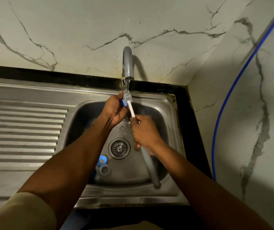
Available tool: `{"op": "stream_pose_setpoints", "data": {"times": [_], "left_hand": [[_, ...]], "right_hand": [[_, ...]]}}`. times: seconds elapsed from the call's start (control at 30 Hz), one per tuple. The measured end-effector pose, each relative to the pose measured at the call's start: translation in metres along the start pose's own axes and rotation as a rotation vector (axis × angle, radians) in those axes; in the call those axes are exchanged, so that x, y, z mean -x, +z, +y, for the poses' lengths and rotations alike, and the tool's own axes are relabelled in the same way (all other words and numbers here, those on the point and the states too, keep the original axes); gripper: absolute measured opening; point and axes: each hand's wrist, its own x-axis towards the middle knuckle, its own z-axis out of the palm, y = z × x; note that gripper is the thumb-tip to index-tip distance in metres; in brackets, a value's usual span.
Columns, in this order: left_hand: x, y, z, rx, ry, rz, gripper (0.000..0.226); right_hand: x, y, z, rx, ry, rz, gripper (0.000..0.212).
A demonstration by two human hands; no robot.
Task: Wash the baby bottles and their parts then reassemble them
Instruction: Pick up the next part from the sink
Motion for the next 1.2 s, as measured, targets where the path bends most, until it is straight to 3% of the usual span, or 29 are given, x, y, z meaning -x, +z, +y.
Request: {"op": "stream_pose_setpoints", "data": {"times": [0.1,0.27,0.43,0.6,0.8,0.97,1.0,1.1,1.13,1.2], "left_hand": [[0.005,0.011,-0.014,-0.080,0.006,-0.007,0.022],[-0.013,0.008,0.002,-0.064,0.053,0.060,0.024],[-0.005,0.018,-0.012,-0.134,0.042,0.003,0.023],[-0.016,0.000,0.006,-0.112,0.040,0.033,0.022],[0.002,0.001,0.013,-0.418,0.066,-0.131,0.011],[0.005,-0.025,0.033,-0.267,-0.048,-0.183,0.018],[0.005,-0.033,0.025,-0.409,-0.018,-0.111,0.019],[0.001,-0.072,-0.010,-1.234,0.138,0.163,0.019],[0.001,-0.088,-0.020,-1.301,0.065,0.234,0.018],[0.004,-0.115,-0.032,-1.183,-0.094,0.351,0.019]], "right_hand": [[-0.015,-0.010,-0.003,0.024,0.006,0.103,0.028],[0.012,0.002,0.010,0.128,-0.048,0.021,0.026],[-0.020,-0.009,-0.002,0.025,0.001,0.122,0.029],[-0.004,0.004,0.009,0.082,-0.039,0.009,0.027],[-0.030,-0.010,0.000,-0.008,-0.029,0.065,0.027],[-0.037,0.000,0.006,-0.079,-0.044,0.054,0.033],[-0.039,0.003,0.011,-0.076,-0.034,0.046,0.032],[-0.045,0.014,0.033,0.000,0.042,0.024,0.029],[-0.047,0.017,0.041,0.001,0.073,0.023,0.029],[-0.050,0.020,0.052,-0.023,0.120,0.022,0.031]]}}
